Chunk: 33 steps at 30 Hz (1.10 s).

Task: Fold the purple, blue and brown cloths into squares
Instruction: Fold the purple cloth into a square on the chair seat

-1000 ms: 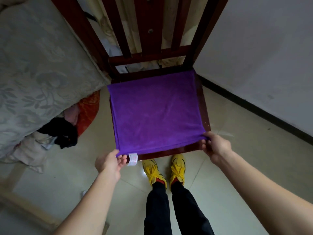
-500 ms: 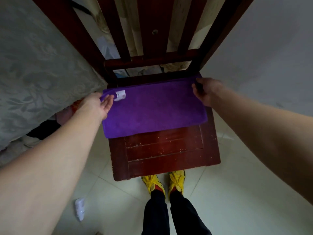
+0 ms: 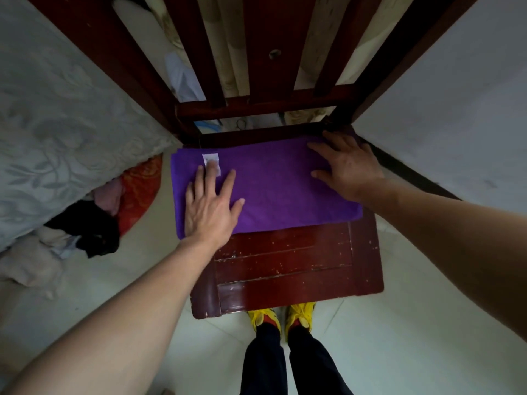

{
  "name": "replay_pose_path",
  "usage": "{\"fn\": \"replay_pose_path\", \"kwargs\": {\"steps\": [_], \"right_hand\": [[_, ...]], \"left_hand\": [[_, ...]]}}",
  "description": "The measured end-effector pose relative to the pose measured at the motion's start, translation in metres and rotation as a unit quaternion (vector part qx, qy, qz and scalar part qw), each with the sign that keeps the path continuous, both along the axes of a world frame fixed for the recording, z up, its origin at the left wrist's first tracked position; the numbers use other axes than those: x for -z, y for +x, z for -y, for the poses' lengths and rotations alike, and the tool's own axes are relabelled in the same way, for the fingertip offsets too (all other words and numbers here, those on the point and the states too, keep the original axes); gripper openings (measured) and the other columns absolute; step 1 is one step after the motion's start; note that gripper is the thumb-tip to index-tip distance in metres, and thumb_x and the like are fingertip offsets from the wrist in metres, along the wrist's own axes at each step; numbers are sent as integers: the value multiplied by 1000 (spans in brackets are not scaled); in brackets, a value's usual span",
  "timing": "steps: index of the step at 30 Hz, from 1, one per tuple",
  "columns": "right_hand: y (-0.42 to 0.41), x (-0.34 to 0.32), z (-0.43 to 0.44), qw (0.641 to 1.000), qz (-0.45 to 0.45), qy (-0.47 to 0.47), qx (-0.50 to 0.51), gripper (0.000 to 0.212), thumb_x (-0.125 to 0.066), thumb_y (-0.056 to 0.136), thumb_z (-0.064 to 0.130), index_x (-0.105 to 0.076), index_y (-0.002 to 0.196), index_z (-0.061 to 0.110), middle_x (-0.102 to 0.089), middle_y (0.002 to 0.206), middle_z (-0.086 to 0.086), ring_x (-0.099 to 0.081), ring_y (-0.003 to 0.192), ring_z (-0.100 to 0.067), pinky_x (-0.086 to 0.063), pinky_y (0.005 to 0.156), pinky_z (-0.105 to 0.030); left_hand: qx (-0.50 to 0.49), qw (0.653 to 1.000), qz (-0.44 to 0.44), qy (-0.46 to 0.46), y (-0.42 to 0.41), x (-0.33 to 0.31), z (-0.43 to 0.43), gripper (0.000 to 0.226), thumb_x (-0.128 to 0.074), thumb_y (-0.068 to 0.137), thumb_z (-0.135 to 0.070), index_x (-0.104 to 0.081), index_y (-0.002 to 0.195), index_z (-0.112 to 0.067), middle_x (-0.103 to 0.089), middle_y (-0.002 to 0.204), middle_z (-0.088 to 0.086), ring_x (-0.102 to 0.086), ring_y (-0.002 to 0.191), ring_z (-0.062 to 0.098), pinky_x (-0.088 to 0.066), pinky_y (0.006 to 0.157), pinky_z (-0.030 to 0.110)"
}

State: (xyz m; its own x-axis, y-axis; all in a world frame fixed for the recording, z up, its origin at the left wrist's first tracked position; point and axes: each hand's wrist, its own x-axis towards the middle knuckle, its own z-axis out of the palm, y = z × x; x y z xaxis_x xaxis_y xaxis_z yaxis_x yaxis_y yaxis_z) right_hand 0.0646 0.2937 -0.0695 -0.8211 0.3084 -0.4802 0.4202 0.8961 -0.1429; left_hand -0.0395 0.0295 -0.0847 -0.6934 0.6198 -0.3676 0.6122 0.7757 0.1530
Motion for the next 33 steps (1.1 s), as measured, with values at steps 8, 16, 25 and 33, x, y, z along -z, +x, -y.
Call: {"fn": "replay_pose_path", "kwargs": {"steps": [8, 16, 25, 33], "right_hand": [[95, -25, 40, 991, 66, 21, 114, 49, -53, 85, 61, -51, 122, 30, -52, 122, -8, -56, 106, -33, -45, 81, -39], [133, -21, 75, 959, 86, -79, 259, 55, -69, 76, 56, -46, 115, 24, -58, 112, -5, -58, 107, -30, -46, 79, -37], [151, -14, 98, 886, 138, -222, 383, 34, -79, 65, 54, -64, 69, 23, -65, 73, 0, -63, 70, -21, -45, 59, -28], [192, 1, 114, 813, 57, -325, 479, 36, -79, 62, 47, -72, 79, 17, -73, 81, 0, -69, 77, -24, -58, 74, -39]], "left_hand": [[-13, 998, -56, 33, 18, -26, -7, 35, -69, 76, -27, -63, 108, -15, -54, 117, 15, -51, 107, 36, -42, 84, 47], [-98, 993, 60, 41, 42, -19, 2, 29, -65, 85, -24, -61, 111, -10, -53, 111, 18, -51, 106, 39, -47, 85, 47], [-525, 797, 294, 57, 159, -22, 20, 55, -72, 59, -63, -61, 60, -10, -70, 71, 16, -68, 72, 34, -57, 70, 40], [-633, 652, 372, 188, 212, -14, 37, 34, -75, 57, -29, -65, 74, -1, -64, 70, 9, -56, 65, 22, -46, 58, 34]]}}
